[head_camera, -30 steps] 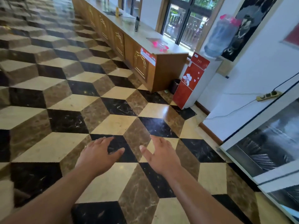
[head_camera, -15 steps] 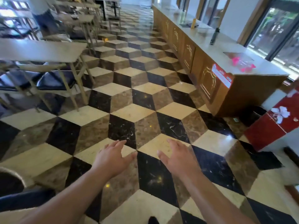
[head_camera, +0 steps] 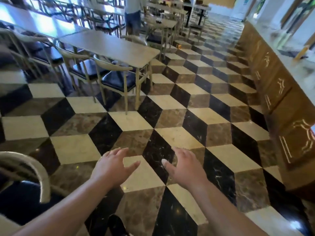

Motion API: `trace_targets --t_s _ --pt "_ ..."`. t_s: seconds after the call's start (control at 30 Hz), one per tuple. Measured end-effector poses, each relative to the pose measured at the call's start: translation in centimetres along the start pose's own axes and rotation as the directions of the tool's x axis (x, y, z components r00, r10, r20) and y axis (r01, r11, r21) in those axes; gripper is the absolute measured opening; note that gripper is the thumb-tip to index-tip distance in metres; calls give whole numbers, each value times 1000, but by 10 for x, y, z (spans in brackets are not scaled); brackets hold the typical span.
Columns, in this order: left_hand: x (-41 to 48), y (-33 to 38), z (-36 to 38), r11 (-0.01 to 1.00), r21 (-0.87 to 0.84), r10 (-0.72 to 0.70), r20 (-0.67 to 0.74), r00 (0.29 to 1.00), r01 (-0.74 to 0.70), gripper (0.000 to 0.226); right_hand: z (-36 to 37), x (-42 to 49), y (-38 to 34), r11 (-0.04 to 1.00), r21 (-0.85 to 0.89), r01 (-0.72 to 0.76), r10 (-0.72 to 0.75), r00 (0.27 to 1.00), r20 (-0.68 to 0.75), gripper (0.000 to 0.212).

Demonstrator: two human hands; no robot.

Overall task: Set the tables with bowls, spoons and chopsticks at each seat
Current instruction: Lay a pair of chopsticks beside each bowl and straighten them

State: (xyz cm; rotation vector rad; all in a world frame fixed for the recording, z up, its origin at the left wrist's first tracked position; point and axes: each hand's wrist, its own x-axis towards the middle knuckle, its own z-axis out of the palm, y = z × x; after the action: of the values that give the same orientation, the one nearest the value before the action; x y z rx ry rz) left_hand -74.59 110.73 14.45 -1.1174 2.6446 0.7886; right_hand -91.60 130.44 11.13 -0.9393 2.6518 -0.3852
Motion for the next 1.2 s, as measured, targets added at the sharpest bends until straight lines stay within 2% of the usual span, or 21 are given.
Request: trace_targets --t_s 0.23,0.4,0.57,0.7,0.83,1.03,1.1,1.2 --pt "120 -39 -64 991 -125 -52 -13 999 50 88 -20 140 -68 996 -75 53 -48 997 66 91" --pt "203 -63 -123 989 -128 -91 -115 989 76 88 -42 238 -129 988 -55 145 -144 989 28 88" --pt "272 -92 -151 979 -137 -177 -176 968 154 92 -39 324 -180 965 -25 260 -256 960 111 84" --pt "326 -134 -171 947 -171 -304 -218 927 271 94 -27 413 -218 935 -14 356 -348 922 168 86" --pt "376 -170 -190 858 -236 -509 -271 817 457 99 -6 513 -273 881 8 473 -460 852 250 91" --pt "408 -188 -220 714 -350 -698 -284 657 607 96 15 607 -368 749 -69 659 -605 723 335 102" --pt "405 -205 -231 658 -392 -752 -287 594 643 93 25 622 -410 694 -40 718 -655 654 378 108" --pt "389 -243 -243 553 -464 -832 -271 484 692 92 44 626 -472 588 -3 809 -728 530 434 99"
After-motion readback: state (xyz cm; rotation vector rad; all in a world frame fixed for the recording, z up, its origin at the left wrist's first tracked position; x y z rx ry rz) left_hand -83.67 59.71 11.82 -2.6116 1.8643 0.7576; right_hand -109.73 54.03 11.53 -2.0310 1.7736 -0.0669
